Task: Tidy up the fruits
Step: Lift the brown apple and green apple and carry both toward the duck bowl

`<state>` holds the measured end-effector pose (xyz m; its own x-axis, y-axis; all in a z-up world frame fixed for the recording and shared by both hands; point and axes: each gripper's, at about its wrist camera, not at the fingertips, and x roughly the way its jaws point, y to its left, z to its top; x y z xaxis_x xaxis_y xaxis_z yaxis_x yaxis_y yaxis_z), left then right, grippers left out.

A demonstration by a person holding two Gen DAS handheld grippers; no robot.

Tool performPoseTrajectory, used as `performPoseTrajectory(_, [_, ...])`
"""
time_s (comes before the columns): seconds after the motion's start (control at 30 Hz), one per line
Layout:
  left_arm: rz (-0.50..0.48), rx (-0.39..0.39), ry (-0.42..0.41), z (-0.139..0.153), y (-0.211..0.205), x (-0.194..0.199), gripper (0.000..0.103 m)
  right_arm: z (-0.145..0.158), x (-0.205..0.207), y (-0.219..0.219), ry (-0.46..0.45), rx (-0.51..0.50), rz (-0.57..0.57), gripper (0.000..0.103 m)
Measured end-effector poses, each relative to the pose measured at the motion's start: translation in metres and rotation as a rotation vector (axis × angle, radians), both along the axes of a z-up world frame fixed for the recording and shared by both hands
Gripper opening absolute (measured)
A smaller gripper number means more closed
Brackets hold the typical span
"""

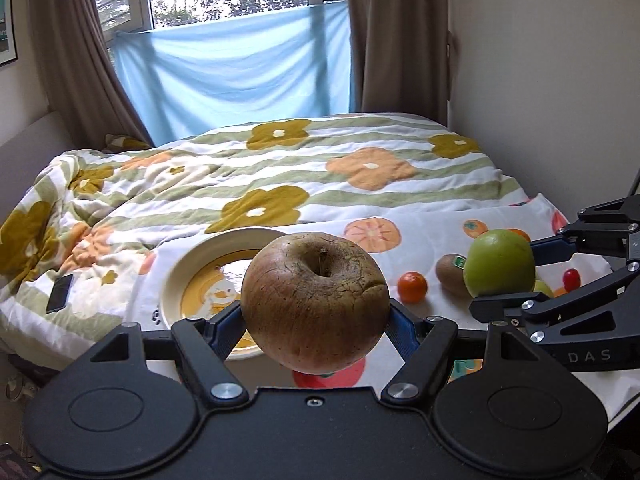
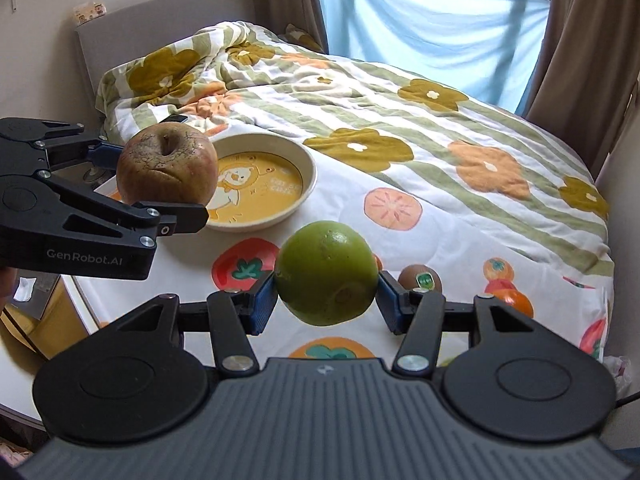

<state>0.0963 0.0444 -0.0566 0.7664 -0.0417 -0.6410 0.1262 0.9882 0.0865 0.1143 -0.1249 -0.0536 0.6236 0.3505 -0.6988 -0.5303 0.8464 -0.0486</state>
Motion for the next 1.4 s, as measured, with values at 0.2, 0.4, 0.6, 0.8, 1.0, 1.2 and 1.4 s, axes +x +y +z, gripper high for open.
performPoseTrajectory(0.2, [0.036,0.013,0.004,-0.001,0.044,0.026,0.077,0.005,0.032,0.040,0.009,0.019,-0.015,0.068])
performPoseTrajectory(0.4, [0.019,0.031,0.027,-0.013,0.080,0.065,0.077,-0.003,0.071,0.089,0.010,0.030,-0.050,0.068])
performPoseTrajectory(0.6, [-0.026,0.038,0.055,-0.039,0.101,0.110,0.077,-0.020,0.117,0.122,0.027,0.024,-0.105,0.068])
performPoseTrajectory(0.8, [-0.095,0.046,0.085,-0.068,0.106,0.147,0.077,-0.041,0.151,0.138,0.049,-0.007,-0.147,0.068])
performPoseTrajectory(1.0, [-0.163,0.070,0.107,-0.087,0.101,0.166,0.077,-0.058,0.169,0.141,0.096,-0.013,-0.189,0.068])
performPoseTrajectory(1.2, [-0.197,0.074,0.121,-0.097,0.100,0.178,0.077,-0.067,0.177,0.143,0.113,-0.031,-0.204,0.068])
performPoseTrajectory(1.4, [-0.222,0.072,0.122,-0.098,0.100,0.181,0.087,-0.069,0.181,0.148,0.123,-0.054,-0.198,0.068])
